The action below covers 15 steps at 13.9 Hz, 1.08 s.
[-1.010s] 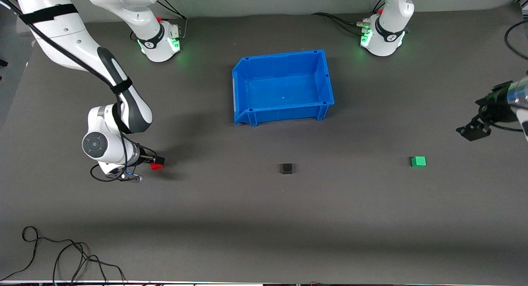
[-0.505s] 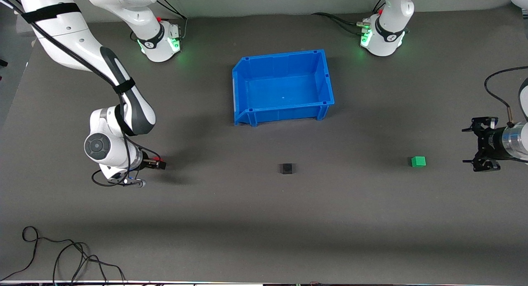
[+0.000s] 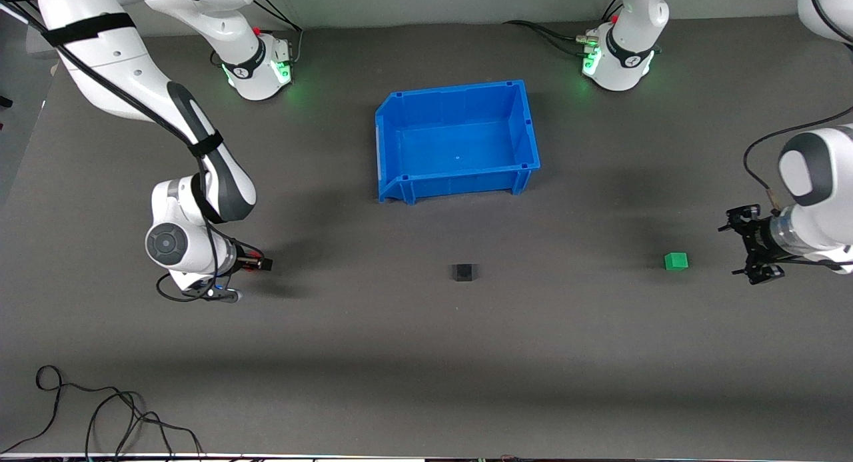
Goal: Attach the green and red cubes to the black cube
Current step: 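Grasp the red cube with the right gripper while the left gripper reaches the green cube, then carry the red cube toward the black cube while the left gripper grasps green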
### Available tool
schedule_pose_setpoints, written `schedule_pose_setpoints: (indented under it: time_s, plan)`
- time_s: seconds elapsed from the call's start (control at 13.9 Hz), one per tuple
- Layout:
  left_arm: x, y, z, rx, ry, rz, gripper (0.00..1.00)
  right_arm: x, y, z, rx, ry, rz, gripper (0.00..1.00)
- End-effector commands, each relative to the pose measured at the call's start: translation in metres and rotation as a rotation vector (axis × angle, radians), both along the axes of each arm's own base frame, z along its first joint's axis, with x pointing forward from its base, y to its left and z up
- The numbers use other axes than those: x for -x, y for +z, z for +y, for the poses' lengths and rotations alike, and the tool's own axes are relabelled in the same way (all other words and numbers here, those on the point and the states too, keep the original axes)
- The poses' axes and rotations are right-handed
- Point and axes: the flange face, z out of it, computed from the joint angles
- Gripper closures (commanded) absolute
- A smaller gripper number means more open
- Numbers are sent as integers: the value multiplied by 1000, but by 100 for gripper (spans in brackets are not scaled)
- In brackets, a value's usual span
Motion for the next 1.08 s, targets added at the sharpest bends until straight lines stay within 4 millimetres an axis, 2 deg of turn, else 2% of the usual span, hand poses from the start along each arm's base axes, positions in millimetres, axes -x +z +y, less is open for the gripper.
schedule_pose_setpoints:
  time_s: [0.0, 0.07, 0.14, 0.22, 0.29, 0.43, 0.5, 0.65, 0.72, 0.79, 0.94, 1.01]
  plan:
    - [31, -23, -5, -14, 11, -41, 1, -11, -3, 9, 10, 40, -10, 10]
    - [37, -34, -5, -17, 13, -65, 1, -14, -2, 8, 10, 36, -15, 12]
    - [43, -46, -6, -21, 11, -88, 1, -14, -2, 8, 10, 36, -13, 20]
    - [46, -58, -9, -23, 9, -103, 1, -14, -1, 7, 11, 33, -15, 37]
    - [47, -67, -12, -23, 2, -108, 1, -15, -1, 5, 13, 32, -17, 45]
    - [46, -78, -16, -24, -6, -114, 1, -15, -1, 3, 16, 23, -17, 47]
    - [44, -81, -15, -26, -6, -129, 1, -15, -1, 2, 18, 21, -16, 52]
    - [40, -92, -16, -30, -23, -146, 1, -16, -2, -4, 18, 8, -15, 53]
    - [39, -97, -16, -36, -35, -150, 1, -16, -2, -6, 19, 1, -13, 57]
    - [39, -104, -16, -47, -55, -153, 1, -15, -3, -7, 19, 0, -9, 69]
    - [36, -113, -17, -52, -64, -170, 1, -15, -2, -10, 16, -22, -10, 79]
    - [34, -115, -18, -54, -70, -172, 1, -18, 1, -18, 15, -56, -15, 82]
